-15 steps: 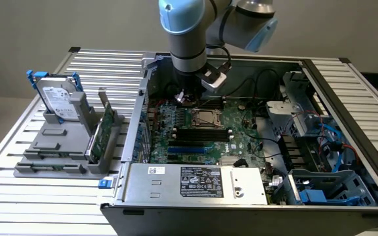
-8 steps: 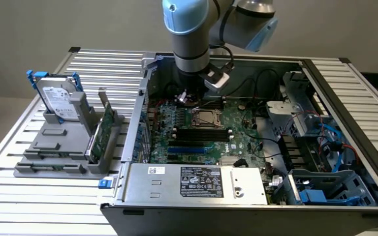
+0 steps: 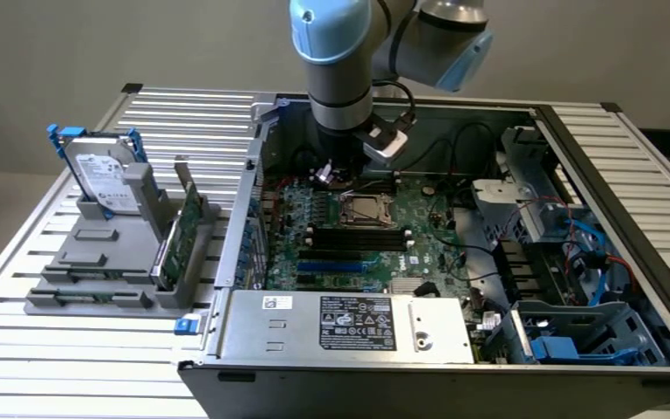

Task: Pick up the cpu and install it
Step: 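Install the first cpu locking lever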

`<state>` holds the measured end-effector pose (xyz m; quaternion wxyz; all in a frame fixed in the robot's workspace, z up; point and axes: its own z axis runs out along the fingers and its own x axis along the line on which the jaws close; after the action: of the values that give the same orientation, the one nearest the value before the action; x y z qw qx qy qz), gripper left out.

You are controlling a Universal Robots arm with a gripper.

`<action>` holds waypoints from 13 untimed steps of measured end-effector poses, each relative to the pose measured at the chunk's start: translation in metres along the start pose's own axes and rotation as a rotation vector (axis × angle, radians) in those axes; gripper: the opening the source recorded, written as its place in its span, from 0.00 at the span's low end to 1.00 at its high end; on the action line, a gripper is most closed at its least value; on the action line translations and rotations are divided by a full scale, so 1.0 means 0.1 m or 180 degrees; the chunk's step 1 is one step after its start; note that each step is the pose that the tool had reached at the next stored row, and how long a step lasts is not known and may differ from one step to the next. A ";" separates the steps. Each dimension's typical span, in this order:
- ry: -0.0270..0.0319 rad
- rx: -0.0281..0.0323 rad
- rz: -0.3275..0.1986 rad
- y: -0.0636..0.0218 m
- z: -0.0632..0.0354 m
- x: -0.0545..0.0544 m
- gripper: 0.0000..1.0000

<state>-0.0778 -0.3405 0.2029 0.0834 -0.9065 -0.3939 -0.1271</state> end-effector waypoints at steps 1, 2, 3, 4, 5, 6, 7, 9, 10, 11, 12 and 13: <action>0.0000 0.0000 0.0001 0.000 0.001 0.00 0.11; 0.0001 0.0001 0.0001 0.001 0.001 0.00 0.11; 0.0003 0.0002 0.0003 0.001 0.002 0.00 0.11; 0.0006 0.0003 0.0006 0.000 0.003 0.00 0.11; 0.0009 0.0005 0.0011 -0.001 0.003 0.00 0.11; 0.0013 0.0005 0.0020 -0.002 0.004 0.01 0.11; 0.0016 0.0006 0.0033 -0.004 0.005 0.01 0.11; 0.0021 0.0003 0.0065 -0.006 0.006 0.01 0.11; 0.0023 0.0000 0.0082 -0.006 0.007 0.01 0.11; 0.0024 -0.0004 0.0099 -0.007 0.008 0.01 0.11; 0.0025 -0.0008 0.0116 -0.008 0.009 0.01 0.11; 0.0027 -0.0011 0.0132 -0.010 0.011 0.01 0.11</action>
<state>-0.0776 -0.3388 0.2022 0.0861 -0.9141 -0.3745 -0.1298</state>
